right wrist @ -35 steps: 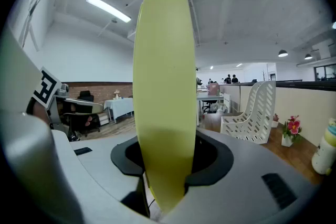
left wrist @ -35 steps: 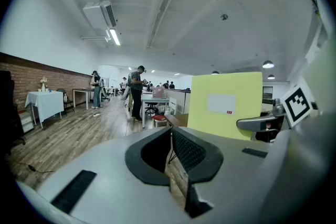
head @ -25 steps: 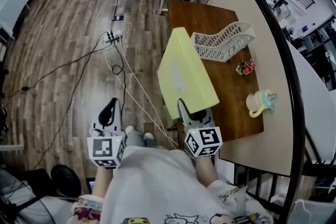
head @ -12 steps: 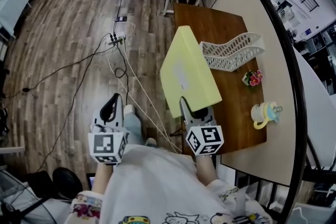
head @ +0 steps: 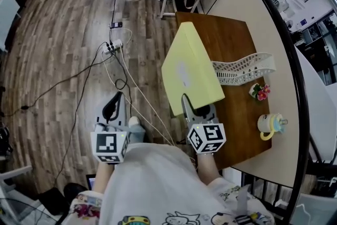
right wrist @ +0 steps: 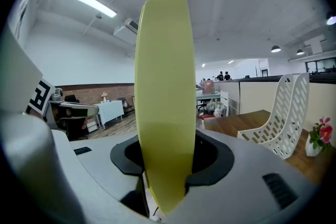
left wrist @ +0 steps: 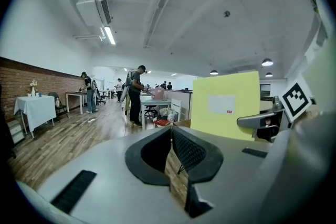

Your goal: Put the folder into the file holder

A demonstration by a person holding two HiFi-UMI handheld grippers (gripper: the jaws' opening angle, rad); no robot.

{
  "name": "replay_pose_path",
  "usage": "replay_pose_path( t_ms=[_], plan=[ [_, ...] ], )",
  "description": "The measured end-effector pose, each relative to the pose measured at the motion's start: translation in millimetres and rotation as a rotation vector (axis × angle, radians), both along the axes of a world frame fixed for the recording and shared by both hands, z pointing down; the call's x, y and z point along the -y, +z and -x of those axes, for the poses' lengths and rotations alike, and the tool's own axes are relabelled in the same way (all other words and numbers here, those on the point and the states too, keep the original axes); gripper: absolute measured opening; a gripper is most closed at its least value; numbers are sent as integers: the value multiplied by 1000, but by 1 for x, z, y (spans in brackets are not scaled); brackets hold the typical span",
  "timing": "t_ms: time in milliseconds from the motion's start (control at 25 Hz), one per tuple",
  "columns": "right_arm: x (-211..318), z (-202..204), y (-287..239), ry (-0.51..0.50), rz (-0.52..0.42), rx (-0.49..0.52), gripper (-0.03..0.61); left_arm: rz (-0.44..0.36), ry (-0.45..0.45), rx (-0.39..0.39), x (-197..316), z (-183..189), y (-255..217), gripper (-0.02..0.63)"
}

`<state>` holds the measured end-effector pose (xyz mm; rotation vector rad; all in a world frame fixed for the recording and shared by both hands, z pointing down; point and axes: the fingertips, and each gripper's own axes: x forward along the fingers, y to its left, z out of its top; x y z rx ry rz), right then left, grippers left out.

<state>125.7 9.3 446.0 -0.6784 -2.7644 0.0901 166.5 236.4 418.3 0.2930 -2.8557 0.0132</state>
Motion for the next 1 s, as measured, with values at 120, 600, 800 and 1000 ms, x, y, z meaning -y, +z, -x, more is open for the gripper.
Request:
replay_pose_path(
  t_ms=[120,600,800,1000],
  plan=[
    [-18,22,-2,20,-8,3,173,3,24,0,-18,24,-1,12],
    [-55,48,16,101,-29,-47,173,-10,62,-33,-73,66,16,12],
    [-53,58,19,134,-40,-63,173,-9,77,-57,-80,81,24,12],
    [-43,83,26,172,-42,-69,173,-4,104,-72,-73,115,33,12]
  ],
)
